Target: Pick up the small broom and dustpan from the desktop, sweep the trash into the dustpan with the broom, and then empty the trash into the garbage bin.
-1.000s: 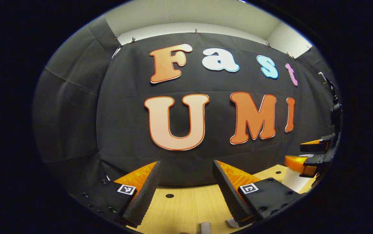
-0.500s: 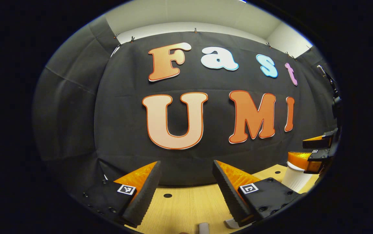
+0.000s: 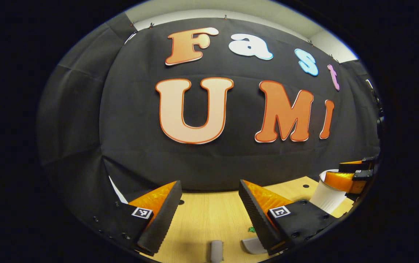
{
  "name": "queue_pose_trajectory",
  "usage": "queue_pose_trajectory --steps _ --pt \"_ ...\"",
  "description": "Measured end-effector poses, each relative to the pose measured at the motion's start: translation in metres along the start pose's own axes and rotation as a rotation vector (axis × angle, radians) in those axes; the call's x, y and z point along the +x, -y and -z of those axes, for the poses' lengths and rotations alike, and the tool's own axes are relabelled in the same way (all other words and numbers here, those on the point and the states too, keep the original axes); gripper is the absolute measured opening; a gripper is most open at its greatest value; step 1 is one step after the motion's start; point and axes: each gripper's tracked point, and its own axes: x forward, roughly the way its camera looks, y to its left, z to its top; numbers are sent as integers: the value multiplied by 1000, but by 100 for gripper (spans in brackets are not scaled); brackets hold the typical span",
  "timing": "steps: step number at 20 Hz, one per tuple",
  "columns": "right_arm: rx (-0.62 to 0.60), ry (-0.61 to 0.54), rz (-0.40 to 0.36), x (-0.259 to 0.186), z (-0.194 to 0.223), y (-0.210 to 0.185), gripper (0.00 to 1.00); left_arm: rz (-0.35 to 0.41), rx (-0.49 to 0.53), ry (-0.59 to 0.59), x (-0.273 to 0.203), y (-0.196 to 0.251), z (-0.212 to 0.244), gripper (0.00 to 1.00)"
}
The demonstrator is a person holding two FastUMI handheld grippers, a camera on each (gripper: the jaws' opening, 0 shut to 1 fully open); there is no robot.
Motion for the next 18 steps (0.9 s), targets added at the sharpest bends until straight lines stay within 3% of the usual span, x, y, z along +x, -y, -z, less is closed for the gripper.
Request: queue_pose_trajectory --steps 10,18 --pt "50 -275 -5 1 89 -11 99 70 17 -287 5 16 98 98" --pt "107 -473 3 -11 139 -15 98 154 48 -604 -9 25 194 100"
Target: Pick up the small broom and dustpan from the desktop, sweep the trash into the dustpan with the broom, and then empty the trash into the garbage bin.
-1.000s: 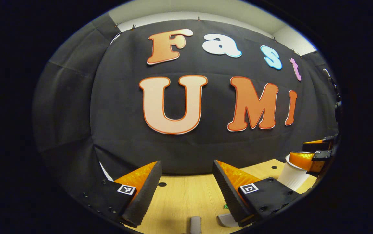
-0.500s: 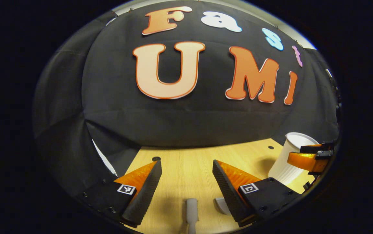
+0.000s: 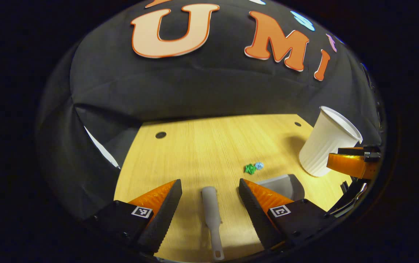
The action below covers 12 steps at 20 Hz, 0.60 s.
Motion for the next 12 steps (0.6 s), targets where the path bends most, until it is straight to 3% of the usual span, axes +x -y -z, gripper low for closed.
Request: queue_pose_trajectory --steps 3,4,5,12 --pt "-15 -129 15 9 41 2 97 34 15 -150 12 2 41 100" --pt "-18 -168 17 11 53 2 89 41 12 -193 14 2 54 100" --pt "-16 -202 11 13 61 -1 97 49 10 -230 17 3 64 100" --pt "4 -365 22 17 113 -6 96 91 -18 -419 41 12 116 98"
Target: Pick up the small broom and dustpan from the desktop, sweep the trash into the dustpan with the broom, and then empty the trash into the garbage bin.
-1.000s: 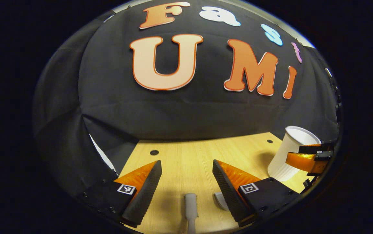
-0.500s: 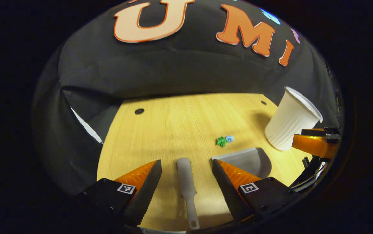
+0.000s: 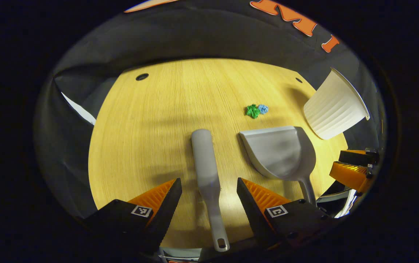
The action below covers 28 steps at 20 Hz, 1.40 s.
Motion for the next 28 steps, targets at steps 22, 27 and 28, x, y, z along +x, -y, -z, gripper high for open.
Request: queue_pose_trajectory --steps 22,27,28 --pt "-47 -305 68 82 67 -7 80 -71 -30 -170 44 -9 23 83" --pt "43 -284 94 89 66 -1 47 -65 39 -187 40 -11 23 49" --pt "44 -277 95 89 66 0 39 -61 38 -175 39 -12 20 47"
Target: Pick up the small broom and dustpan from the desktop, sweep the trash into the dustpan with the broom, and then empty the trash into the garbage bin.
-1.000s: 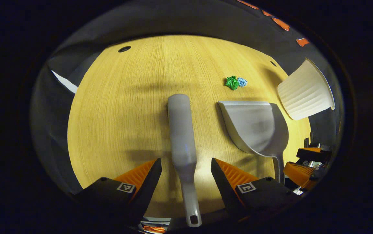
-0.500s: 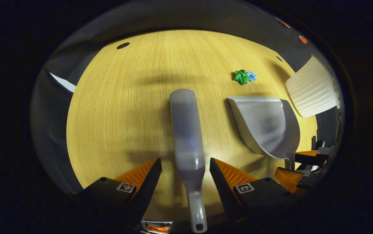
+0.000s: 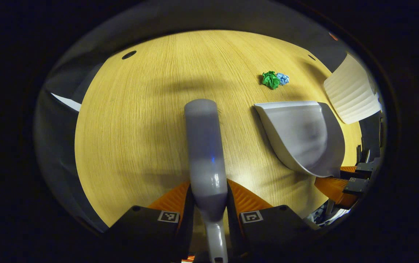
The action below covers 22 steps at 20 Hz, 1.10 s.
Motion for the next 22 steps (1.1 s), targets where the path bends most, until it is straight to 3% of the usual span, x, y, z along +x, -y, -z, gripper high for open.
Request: queue_pose_trajectory --steps 1,2,3,7,8,9,22 --pt "-9 2 6 -2 1 1 35 6 -5 8 1 1 0 46" --pt "-10 6 8 -2 0 0 40 15 2 11 0 3 -1 41" --pt "-6 15 9 0 -1 2 33 25 17 24 -1 2 -3 42" --pt "-35 42 26 -7 -3 10 33 12 78 93 -9 -3 -20 41" --pt "-50 46 27 -8 -1 12 23 7 93 109 -8 -5 -26 41" --pt "-66 46 20 -9 -1 13 30 6 111 123 -6 -4 -31 41" --pt "-298 58 -68 -27 -18 36 29 -82 398 355 -31 -2 -137 42"
